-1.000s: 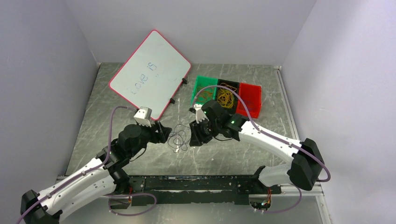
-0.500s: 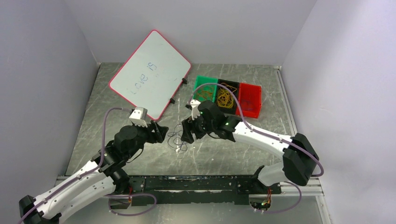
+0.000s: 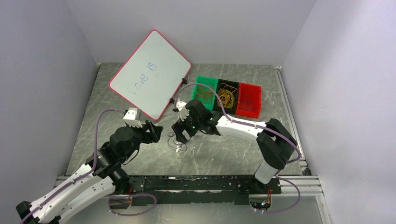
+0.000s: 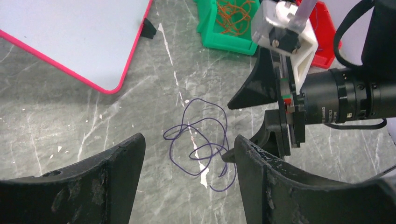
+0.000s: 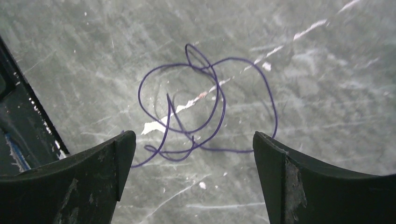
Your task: Untangle the cables
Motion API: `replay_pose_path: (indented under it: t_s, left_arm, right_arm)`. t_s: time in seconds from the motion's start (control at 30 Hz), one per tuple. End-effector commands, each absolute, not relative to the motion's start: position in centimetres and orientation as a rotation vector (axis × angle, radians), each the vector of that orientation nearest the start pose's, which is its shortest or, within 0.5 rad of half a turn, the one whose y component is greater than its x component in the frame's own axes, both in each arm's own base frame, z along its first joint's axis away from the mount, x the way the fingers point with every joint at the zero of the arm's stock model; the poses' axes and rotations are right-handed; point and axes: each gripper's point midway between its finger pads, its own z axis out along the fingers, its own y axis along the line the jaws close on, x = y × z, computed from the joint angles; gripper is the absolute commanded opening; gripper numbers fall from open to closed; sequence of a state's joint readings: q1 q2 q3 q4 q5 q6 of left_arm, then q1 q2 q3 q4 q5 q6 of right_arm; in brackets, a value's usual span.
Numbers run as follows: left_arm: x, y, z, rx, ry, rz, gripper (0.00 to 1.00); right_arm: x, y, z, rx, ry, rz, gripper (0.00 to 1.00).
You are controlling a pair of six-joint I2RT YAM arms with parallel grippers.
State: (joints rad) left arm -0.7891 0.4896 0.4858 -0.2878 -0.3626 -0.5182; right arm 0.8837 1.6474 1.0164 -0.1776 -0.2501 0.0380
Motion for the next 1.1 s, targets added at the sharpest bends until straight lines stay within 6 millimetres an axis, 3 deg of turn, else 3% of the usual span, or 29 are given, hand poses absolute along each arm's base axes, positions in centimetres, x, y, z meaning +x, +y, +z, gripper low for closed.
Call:
replay_pose_path:
  t_s: [0.0, 0.43, 0.67, 0.87, 1.07]
  left_arm:
    - [21.2, -14.3, 20.4, -0.044, 1.862, -0.555, 0.74]
    - [21.3, -14.0, 20.5, -0.046, 1.859, -0.539, 0.74]
    - [21.3, -13.8, 20.5, -0.049, 1.86, -0.523, 0.74]
    - [21.3, -13.6, 20.4, -0.05, 1.863, -0.512, 0.74]
    - [21.3, -13.4, 20.4, -0.055, 1.865, -0.502, 0.74]
  right_arm:
    - [24.5, 35.8, 8.6, -1.207, 2.098, 0.649, 1.0]
    - [25.6, 35.5, 3.8, -1.407, 2.17, 0.499, 1.0]
    - [27.5, 35.3, 3.0, -1.434, 2.154, 0.38, 1.0]
    - [27.7, 35.3, 2.1, -1.484, 2.173, 0.359, 0.97]
    - [27.5, 35.3, 1.5, -1.507, 2.196, 0.381, 0.89]
